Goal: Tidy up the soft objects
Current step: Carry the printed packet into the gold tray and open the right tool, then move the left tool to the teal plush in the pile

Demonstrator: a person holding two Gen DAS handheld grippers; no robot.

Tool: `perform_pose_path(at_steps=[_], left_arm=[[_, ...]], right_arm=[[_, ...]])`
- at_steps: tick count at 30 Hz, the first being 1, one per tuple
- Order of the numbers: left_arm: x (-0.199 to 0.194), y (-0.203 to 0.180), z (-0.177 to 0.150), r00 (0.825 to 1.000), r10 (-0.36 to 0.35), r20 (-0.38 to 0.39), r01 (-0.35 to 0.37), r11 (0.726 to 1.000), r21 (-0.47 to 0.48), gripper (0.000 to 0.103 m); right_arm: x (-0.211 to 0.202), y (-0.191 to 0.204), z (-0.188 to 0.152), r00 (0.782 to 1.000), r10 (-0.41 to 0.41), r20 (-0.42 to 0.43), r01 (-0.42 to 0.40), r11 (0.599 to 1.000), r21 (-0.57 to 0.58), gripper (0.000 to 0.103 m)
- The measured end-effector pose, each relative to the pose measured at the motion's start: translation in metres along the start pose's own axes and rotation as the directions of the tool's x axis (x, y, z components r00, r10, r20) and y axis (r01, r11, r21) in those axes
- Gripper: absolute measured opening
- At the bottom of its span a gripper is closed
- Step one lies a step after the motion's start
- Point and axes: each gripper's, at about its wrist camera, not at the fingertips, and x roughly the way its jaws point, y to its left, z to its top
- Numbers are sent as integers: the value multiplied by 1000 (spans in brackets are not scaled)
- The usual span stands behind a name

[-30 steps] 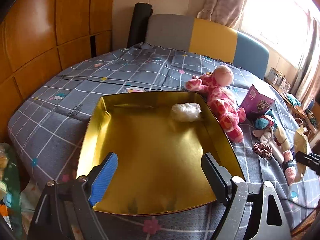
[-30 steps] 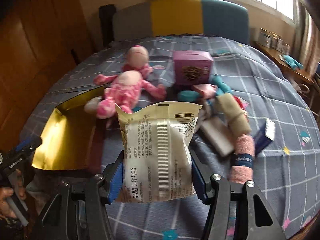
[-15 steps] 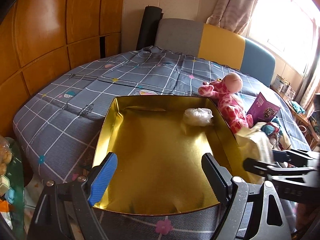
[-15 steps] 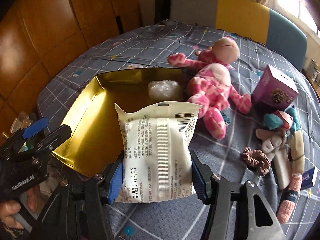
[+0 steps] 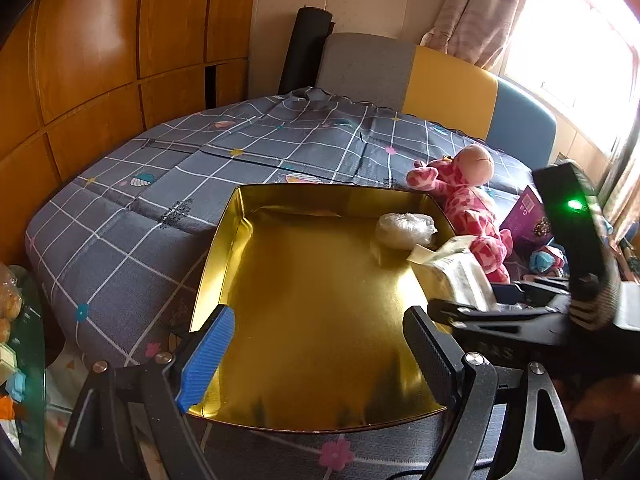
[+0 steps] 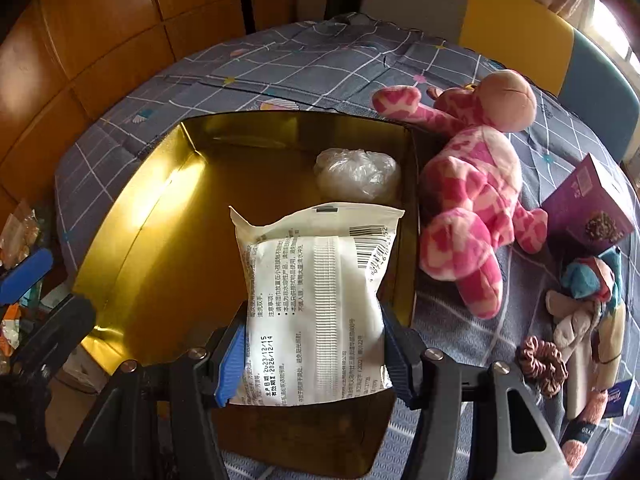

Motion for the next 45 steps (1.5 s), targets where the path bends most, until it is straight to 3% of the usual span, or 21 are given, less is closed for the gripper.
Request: perform_pose_path(at_steps=[7,14,26,45], left_arm=[[5,3,-1,1000,4,-10,-4,1000,-2,87],[6,4,-1,1000,4,-11,-4,1000,-3,87],[1,-3,-2,1000,-3,-4,3,1000,15,87],[-9,-23,-5,1000,-20,-2,20,997,73,89]], right_arm=[[34,5,14,995,-82,-58,79,996,-41,61],[40,6,8,996,-87,-35,86,996,-35,63],[-5,-5,2,995,-51,90,50,999,19,66],[-51,-26,-31,976,-98,192,81,992,96,66]])
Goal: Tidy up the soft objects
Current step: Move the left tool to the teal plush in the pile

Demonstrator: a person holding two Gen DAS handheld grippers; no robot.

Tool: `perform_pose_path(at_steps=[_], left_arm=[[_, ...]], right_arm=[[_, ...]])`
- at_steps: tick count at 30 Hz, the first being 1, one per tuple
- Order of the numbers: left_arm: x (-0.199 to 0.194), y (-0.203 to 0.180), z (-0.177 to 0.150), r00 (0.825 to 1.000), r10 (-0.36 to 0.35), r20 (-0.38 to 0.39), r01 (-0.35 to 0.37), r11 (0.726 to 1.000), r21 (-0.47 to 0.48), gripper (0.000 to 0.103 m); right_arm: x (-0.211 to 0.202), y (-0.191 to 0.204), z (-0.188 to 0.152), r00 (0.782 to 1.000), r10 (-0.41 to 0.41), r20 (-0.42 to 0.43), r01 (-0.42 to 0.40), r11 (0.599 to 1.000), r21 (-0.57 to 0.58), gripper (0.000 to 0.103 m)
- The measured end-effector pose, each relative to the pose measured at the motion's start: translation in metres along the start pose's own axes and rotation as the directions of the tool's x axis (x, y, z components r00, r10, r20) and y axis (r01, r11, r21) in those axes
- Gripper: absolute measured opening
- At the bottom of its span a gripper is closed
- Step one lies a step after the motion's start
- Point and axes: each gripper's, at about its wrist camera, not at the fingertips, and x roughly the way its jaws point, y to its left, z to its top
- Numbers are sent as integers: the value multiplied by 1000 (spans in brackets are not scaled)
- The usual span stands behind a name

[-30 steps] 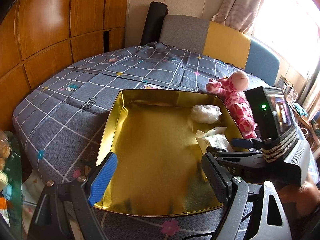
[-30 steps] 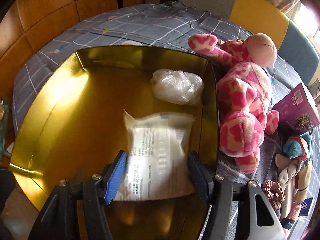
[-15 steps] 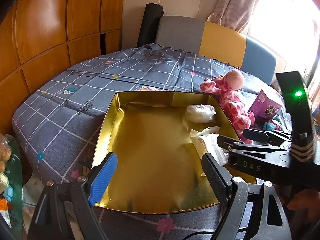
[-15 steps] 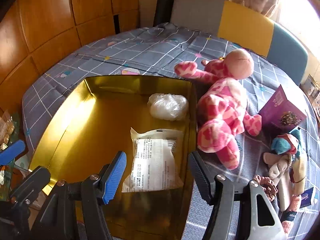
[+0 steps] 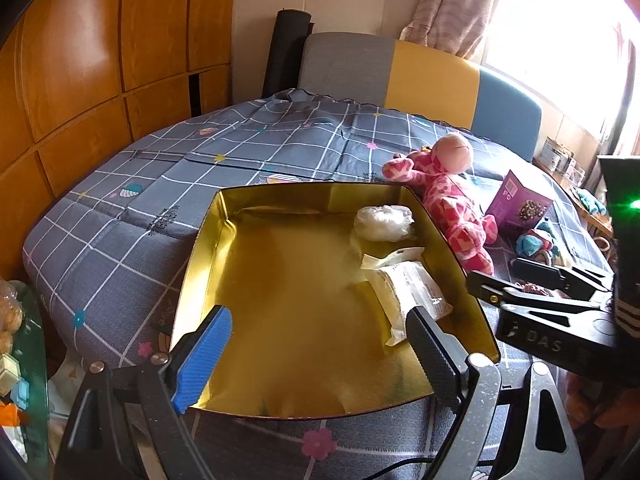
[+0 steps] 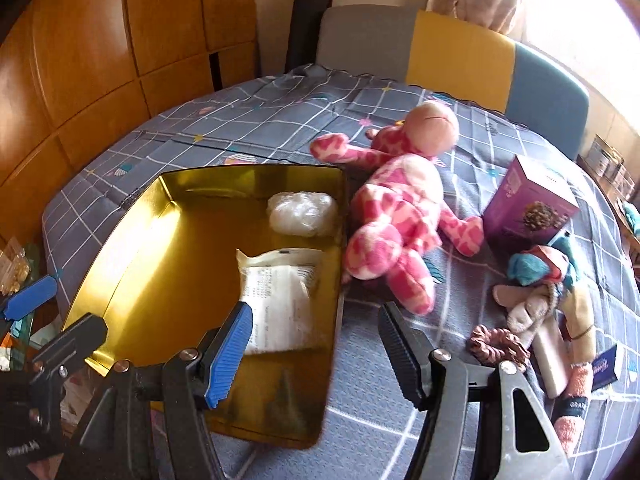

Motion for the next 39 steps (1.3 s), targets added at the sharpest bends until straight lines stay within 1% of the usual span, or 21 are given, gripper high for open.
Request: perform_pose_path(at_steps=[6,9,14,16,19,21,23,25,29,31,33,36,38,39], left_arm=[[1,-16,0,1000,-23,-8,24,999,46,89],[2,-26,2,999,-51,-12,51,996,69,89],[2,-46,9,995,-98,-15,99,989,113,89],[4,-57,13,991,-131,-28,134,982,131,89],[6,-78,17,987,-155,-37,159,971,181,89],[7,-95,19,985,-168,-45,174,960,219,89],[10,-114,21,980,-190,-61,200,943,265,89],[15,-130,23,976,-203,-74,216,931,294,89],[29,-165,29,971,-220,-98,240,905,352,89],[38,-185,34,966,-232,-119,260,891,372,89],[47,-205,38,964,-232,-131,265,881,393,89],[60,-232,46,954,-257,-152,298,862,410,88],[73,-250,53,952,-256,-167,303,858,415,86],[78,-257,55,949,-262,-175,313,856,411,85]], right_arm=[[-15,-29,-13,1000,-23,13,23,998,55,66],[-22,-50,-21,999,-44,11,43,994,101,66],[-35,-101,-39,994,-113,0,111,976,189,66],[-41,-128,-48,989,-147,-12,146,961,233,66],[-50,-168,-61,978,-207,-34,208,930,303,66],[-57,-198,-70,969,-242,-51,244,900,362,66],[-63,-227,-78,960,-275,-60,275,869,412,66],[-70,-253,-85,947,-314,-68,309,835,456,66],[-78,-297,-99,926,-370,-80,354,773,526,66],[-81,-313,-106,921,-382,-83,361,749,556,66],[-83,-326,-115,920,-384,-79,353,724,593,66],[-85,-339,-128,931,-356,-79,317,682,659,66],[-83,-343,-129,942,-327,-75,288,670,684,66],[-83,-343,-129,943,-326,-69,282,669,688,66]])
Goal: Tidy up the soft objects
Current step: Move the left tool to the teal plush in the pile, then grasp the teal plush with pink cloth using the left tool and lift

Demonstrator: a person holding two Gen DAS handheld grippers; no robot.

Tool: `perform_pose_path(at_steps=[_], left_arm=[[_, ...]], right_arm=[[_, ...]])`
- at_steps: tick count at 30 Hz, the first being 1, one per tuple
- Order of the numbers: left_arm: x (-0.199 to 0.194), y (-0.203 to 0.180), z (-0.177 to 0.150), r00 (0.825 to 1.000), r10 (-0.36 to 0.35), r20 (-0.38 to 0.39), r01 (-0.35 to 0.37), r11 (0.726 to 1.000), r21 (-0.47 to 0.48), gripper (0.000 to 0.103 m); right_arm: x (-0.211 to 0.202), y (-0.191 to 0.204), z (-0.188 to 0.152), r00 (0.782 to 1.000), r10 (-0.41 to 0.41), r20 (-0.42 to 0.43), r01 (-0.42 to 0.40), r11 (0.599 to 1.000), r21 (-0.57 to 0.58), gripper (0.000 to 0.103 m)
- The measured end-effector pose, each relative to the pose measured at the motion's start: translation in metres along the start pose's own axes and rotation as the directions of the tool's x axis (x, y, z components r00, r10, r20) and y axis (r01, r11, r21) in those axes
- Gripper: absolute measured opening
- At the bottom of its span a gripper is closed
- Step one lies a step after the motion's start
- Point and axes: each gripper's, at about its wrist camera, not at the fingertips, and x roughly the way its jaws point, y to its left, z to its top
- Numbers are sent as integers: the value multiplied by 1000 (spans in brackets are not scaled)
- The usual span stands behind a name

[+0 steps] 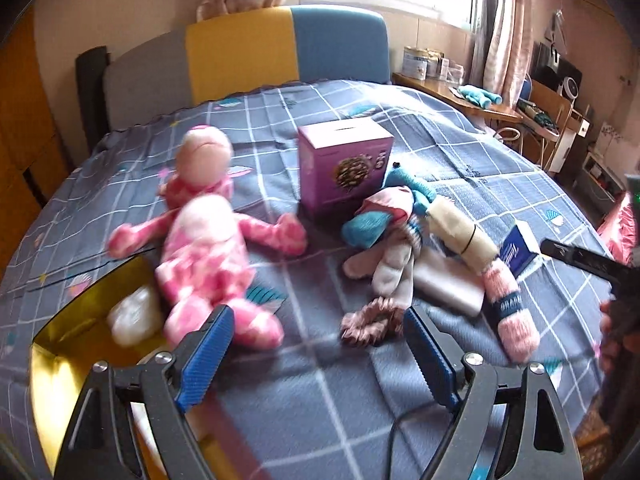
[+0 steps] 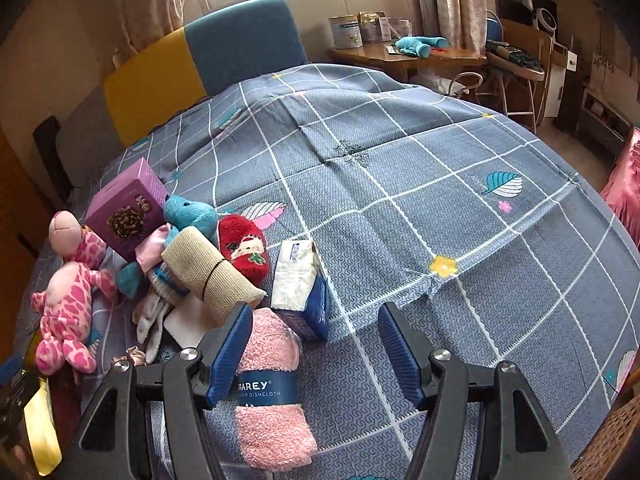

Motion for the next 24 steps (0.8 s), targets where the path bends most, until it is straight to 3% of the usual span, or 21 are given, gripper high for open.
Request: perform_pose_path(at_steps=[8,20,24], left_arm=[[55,-26,33,999,-16,-42,17,999,31,74],[129,-56,69,998,-38,-47,44,992,119,73],[152,-58,73,993,-89,-79,97,991,96,73]], right_arm=[[0,-12,1,999,52,-11,-51,996,75,66],[6,-8,0,991,120,-54,-115,990,79,66],[8,-9,-1,989,133,-69,-127,988,84,66]])
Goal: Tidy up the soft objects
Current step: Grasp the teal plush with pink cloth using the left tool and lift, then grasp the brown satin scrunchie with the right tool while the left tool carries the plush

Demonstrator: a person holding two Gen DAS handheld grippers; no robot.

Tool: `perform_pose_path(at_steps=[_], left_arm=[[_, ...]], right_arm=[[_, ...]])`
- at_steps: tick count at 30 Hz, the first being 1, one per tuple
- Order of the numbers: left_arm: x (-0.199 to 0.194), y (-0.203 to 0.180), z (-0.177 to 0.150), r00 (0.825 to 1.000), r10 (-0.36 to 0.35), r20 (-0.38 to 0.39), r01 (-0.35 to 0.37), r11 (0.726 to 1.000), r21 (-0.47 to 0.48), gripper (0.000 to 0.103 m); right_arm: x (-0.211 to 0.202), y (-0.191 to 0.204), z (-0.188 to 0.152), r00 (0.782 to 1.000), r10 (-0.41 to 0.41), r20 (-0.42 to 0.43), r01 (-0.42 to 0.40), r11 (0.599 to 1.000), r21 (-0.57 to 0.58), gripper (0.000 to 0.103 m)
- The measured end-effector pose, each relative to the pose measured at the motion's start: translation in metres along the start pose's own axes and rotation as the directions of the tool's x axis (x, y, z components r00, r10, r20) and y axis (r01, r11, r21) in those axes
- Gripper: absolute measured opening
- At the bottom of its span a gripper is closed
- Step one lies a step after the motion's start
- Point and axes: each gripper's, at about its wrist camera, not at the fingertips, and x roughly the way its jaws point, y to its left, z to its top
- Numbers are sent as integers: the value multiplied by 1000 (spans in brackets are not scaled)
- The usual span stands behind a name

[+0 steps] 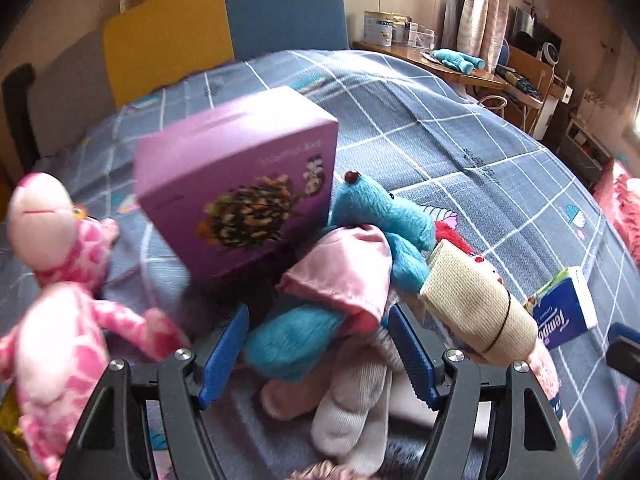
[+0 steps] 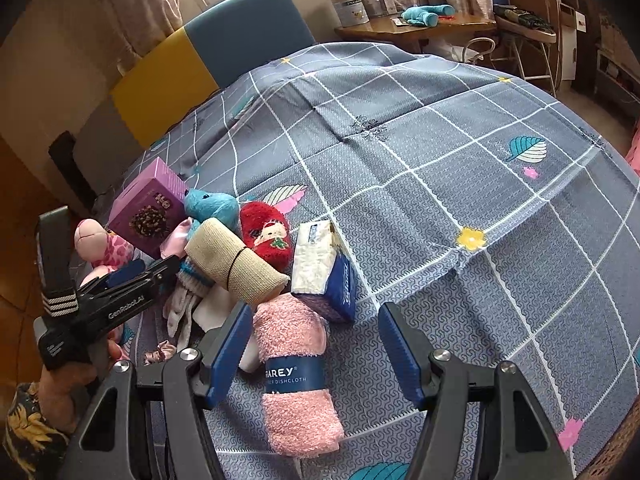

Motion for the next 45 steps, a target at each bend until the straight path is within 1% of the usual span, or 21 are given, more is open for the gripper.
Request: perform_pose_path(at_steps=[1,2,3,6,8,9,15,19,21,24,27,29,32,35,37,38,40,41,42,44,45], left_arm=[[3,0,0,1000,-14,-1,14,1000,-8,71],[5,1,1,999,-36,-5,36,999,-19,58],[6,1,2,998,-67,-10,67,997,-26,39],[0,-2,2,995,-98,-1,98,995,-29,23],[-7,-1,-1,993,-117,8,117,992,-36,18],[-12,0,-3,991,-133,13,133,990,-48,17],[-61,12,-20,976,-208,69,215,968,-127,16],[-104,15,-34,963,-241,121,258,954,-150,16],[-127,17,-41,955,-258,149,280,948,-149,16],[-157,15,-55,946,-278,165,299,946,-123,16],[-177,16,-76,943,-297,152,316,941,-120,16],[-185,15,-93,949,-287,129,302,947,-112,16],[-177,6,-123,970,-237,46,240,967,-88,16],[-162,3,-150,976,-214,-28,211,973,-94,16],[-157,3,-163,980,-193,-53,187,977,-100,17],[-154,3,-168,978,-195,-69,188,977,-102,19],[-154,5,-175,977,-198,-78,189,976,-111,24],[-155,4,-177,976,-199,-90,190,977,-101,32],[-157,3,-179,979,-185,-85,178,980,-91,39],[-164,2,-178,984,-165,-70,160,985,-63,49],[-168,2,-178,986,-160,-56,157,986,-51,50]], right_arm=[[0,0,0,1000,2,-2,-2,1000,1,66],[0,-1,-1,1000,3,-5,-3,1000,3,66],[1,-1,-1,1000,4,-7,-4,1000,5,66],[1,0,-1,1000,-2,-4,2,1000,-3,66],[1,0,-1,1000,-7,0,7,1000,-7,66],[1,0,0,1000,-9,4,9,1000,-9,66],[-2,-2,1,1000,-15,24,15,1000,-3,66],[-3,-1,1,999,-17,32,17,1000,-5,66],[-5,-1,0,999,-17,37,17,1000,-5,66],[-6,-2,1,999,-20,44,21,1000,-4,66],[-7,-2,1,999,-20,46,20,1000,-4,66],[-8,-1,0,998,-21,52,22,1000,-5,66],[-9,-1,0,998,-25,57,26,1000,-7,66],[-8,0,-1,998,-36,49,36,999,-12,66],[-7,1,-2,998,-42,46,43,999,-20,66],[-6,2,-2,998,-43,46,45,999,-23,66],[-5,2,-3,998,-44,39,45,999,-27,66],[-4,3,-3,999,-42,33,43,999,-28,66],[-3,3,-3,999,-38,28,39,999,-30,66],[-1,4,-3,999,-39,19,39,999,-32,66],[1,5,-4,999,-38,11,38,999,-37,66]])
